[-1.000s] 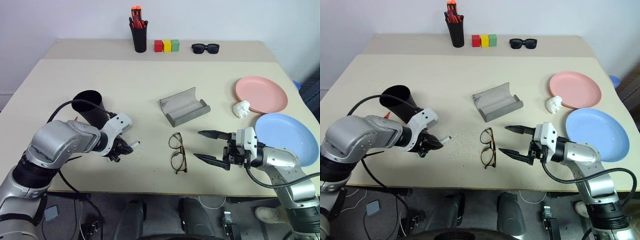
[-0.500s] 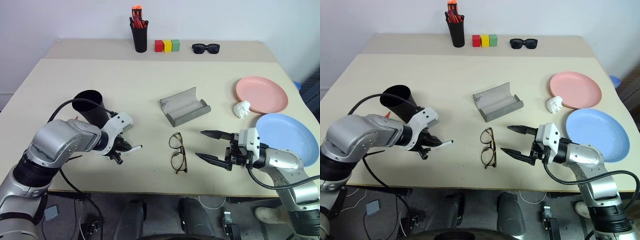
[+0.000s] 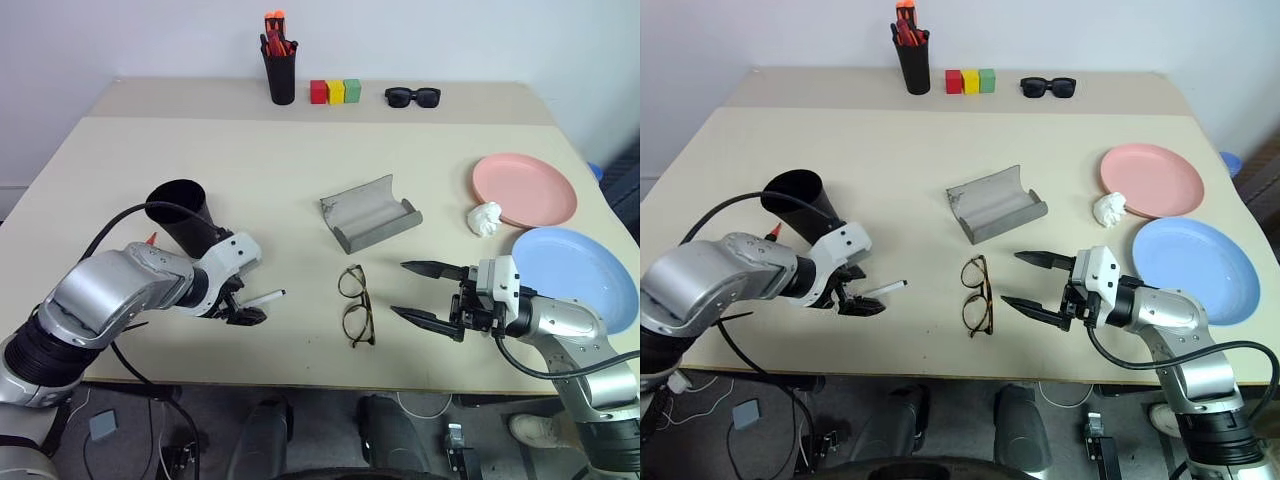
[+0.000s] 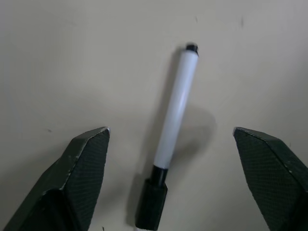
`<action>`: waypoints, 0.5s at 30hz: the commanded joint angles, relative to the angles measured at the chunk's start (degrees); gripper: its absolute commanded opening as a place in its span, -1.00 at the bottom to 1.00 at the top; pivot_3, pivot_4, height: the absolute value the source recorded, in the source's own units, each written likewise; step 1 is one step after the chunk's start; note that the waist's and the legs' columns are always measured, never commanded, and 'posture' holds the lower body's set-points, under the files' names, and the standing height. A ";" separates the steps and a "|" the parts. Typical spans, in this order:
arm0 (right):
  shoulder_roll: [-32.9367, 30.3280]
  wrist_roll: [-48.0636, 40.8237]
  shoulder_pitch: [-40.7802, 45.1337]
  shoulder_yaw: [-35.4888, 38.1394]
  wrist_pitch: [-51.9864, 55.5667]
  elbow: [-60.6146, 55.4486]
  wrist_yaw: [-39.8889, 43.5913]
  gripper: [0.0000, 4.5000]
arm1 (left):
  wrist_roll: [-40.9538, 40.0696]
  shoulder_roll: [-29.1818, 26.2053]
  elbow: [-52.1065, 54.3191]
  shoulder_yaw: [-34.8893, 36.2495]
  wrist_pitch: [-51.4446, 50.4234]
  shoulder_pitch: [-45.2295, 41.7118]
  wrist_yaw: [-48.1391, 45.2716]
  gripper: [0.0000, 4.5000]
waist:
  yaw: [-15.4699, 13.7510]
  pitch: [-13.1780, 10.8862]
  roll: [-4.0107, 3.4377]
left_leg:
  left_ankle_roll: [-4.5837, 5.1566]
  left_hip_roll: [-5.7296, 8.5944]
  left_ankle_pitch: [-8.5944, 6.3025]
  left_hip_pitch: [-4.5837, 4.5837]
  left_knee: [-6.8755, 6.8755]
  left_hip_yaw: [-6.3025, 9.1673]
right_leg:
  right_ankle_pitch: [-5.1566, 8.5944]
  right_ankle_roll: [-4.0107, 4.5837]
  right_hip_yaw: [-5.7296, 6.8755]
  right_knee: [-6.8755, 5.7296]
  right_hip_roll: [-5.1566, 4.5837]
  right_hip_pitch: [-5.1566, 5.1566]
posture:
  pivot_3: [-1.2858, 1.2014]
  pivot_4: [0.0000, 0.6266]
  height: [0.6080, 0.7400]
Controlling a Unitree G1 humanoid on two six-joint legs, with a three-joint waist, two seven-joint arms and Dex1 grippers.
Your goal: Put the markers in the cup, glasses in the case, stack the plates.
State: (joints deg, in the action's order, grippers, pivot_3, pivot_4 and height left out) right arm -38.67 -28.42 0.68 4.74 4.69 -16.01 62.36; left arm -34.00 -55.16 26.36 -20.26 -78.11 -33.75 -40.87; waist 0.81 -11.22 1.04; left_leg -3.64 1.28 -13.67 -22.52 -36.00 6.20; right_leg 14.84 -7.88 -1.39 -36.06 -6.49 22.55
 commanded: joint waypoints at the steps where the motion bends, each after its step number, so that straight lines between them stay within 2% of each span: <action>1: 0.33 -0.71 0.09 0.54 -0.73 -1.56 0.07 0.57 | 3.03 -2.12 -1.78 -3.21 4.21 -1.34 -3.40 0.93 | 0.01 0.00 -0.01 | 0.00 0.00 0.00 0.01 0.00 0.00 | 0.00 0.00 0.00 0.00 0.00 0.00 | 0.03 -0.52 1.00; 8: -1.23 -1.09 -2.01 1.21 -2.53 -1.56 3.97 0.57 | 8.19 -2.30 -6.03 -7.91 9.77 -3.71 -7.99 0.93 | -0.22 0.02 -0.02 | 0.00 0.01 0.00 0.04 -0.05 0.00 | 0.01 0.02 0.00 0.00 0.00 -0.10 | 0.03 -0.52 1.00; 15: -5.47 -2.17 -4.54 2.91 -8.12 0.84 14.26 0.57 | 11.24 -1.48 -7.88 -9.62 12.33 -4.64 -11.45 0.93 | -0.08 0.03 -0.05 | 0.01 0.01 0.00 0.11 -0.08 -0.01 | 0.01 0.01 0.00 -0.01 0.00 -0.17 | 0.03 -0.52 1.00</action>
State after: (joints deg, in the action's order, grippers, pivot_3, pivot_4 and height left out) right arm -43.46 -29.02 -4.21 6.09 -2.01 -14.88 74.98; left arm -24.28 -56.99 19.36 -28.53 -66.45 -38.28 -52.01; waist 0.73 -11.19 0.99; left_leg -3.63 1.29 -13.67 -22.40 -36.08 6.19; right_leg 14.86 -7.87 -1.39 -36.07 -6.49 22.38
